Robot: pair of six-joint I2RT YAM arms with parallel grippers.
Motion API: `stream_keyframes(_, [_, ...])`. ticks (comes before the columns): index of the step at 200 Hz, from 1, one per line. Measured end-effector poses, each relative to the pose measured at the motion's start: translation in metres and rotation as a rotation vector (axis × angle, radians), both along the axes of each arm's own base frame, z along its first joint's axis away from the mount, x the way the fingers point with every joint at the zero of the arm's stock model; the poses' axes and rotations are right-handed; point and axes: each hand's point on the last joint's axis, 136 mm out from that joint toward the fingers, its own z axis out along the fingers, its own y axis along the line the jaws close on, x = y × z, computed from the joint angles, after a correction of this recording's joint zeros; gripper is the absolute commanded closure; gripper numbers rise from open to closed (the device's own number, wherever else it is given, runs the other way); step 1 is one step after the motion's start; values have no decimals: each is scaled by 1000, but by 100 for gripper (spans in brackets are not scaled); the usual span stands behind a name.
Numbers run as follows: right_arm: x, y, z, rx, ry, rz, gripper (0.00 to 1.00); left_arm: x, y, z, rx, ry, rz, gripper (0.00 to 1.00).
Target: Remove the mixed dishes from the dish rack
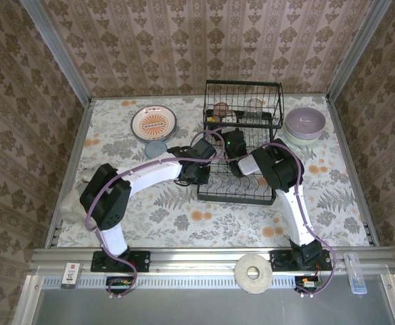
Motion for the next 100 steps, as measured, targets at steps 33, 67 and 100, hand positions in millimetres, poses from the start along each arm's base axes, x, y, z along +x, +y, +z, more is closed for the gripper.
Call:
stream_keyframes(33, [-9,-5,-1,-4,16,1,67,-4,0,-1,3,14,-8,100])
stream_keyframes(67, [-18,-6,-2,-9,26,18,67,-8,1,-1,9,33,-16,100])
stream_keyframes(100, [-25,-9,-2,-20,34,40,68,-12,2,-1,13,50,-23,100])
